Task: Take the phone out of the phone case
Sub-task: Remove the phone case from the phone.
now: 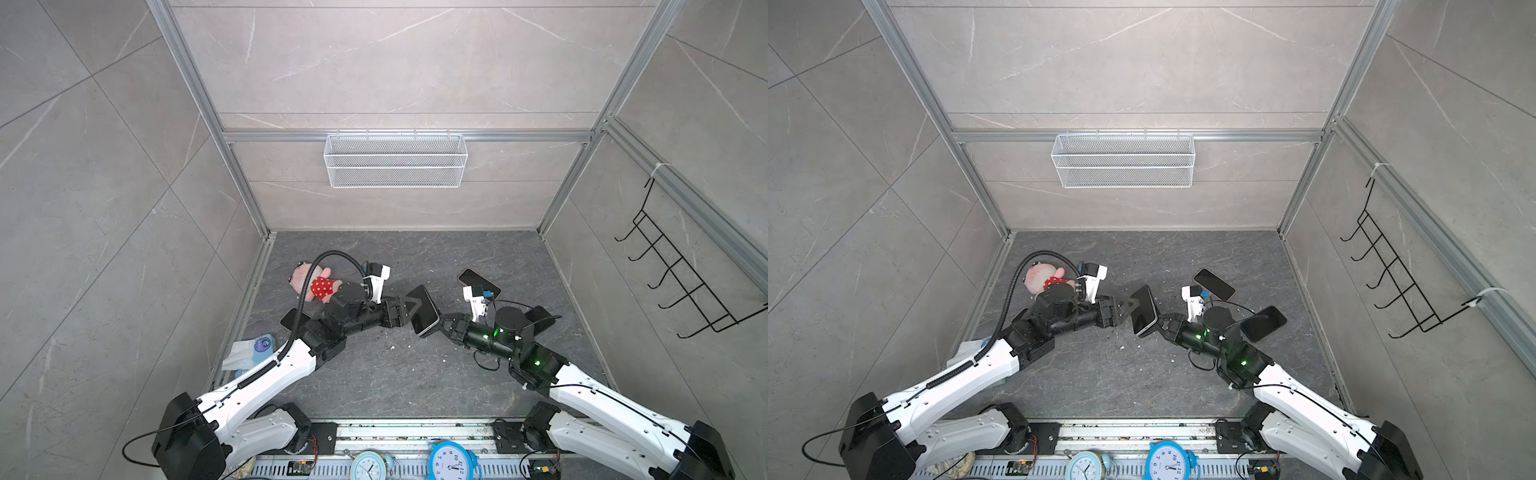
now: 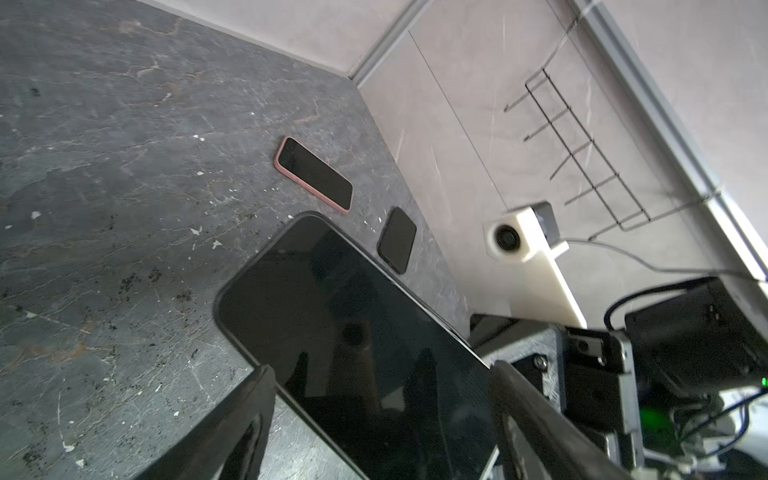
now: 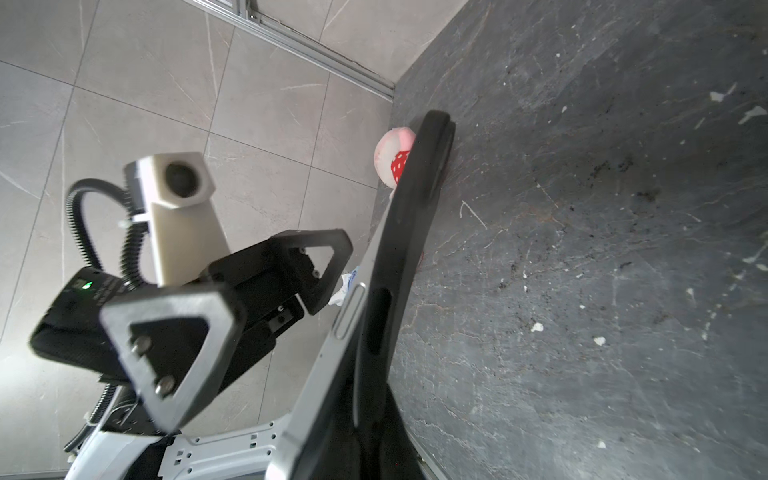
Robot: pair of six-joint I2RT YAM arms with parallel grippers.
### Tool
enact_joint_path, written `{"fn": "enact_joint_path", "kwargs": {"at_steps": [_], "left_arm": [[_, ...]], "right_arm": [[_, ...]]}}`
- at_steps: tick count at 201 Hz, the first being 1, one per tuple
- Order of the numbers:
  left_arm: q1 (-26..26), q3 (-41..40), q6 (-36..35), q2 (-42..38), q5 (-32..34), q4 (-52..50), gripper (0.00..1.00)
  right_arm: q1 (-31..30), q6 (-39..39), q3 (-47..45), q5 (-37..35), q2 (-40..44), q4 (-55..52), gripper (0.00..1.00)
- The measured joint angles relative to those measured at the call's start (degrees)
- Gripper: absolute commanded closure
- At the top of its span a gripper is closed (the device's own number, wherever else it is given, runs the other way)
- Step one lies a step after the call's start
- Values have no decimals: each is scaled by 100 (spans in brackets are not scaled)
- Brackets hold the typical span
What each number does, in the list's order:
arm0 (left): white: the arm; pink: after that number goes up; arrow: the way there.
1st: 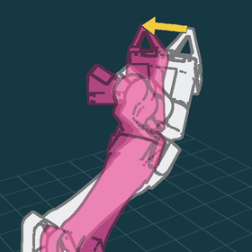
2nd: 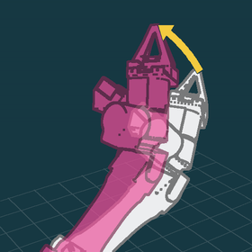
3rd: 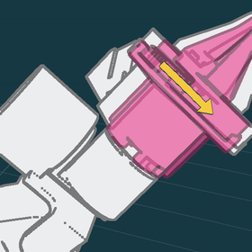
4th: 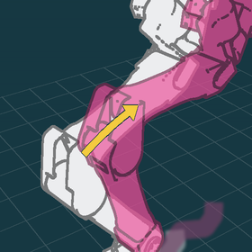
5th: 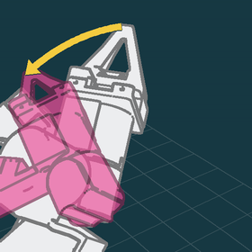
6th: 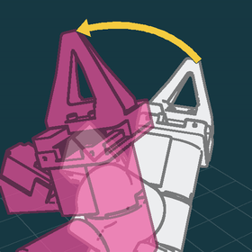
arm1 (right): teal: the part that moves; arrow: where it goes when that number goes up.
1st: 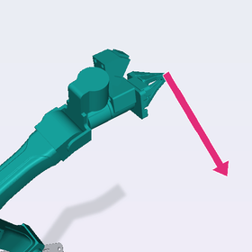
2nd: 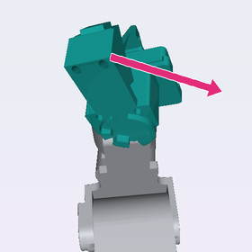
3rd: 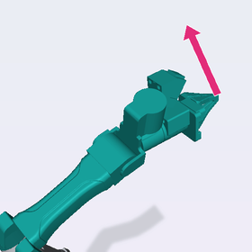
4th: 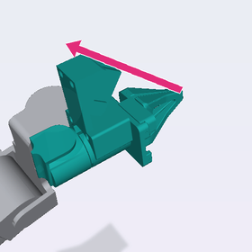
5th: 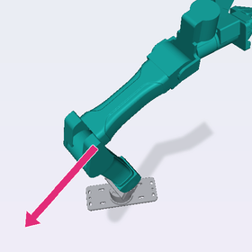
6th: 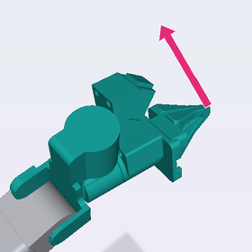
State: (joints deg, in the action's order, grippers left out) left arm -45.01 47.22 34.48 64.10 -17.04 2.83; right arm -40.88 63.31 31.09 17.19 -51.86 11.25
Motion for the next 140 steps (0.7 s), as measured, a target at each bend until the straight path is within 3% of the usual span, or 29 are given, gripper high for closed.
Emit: {"fn": "enact_joint_path", "kwargs": {"at_steps": [66,140], "left_arm": [[-1047,651,-1974,214,463,-1427,24],[-1423,1132,-2745,785,1816,-2103,39]], "right_arm": [[0,17,-4,-7,-68,9,100],[4,48,-50,-7,-157,26,100]]}}
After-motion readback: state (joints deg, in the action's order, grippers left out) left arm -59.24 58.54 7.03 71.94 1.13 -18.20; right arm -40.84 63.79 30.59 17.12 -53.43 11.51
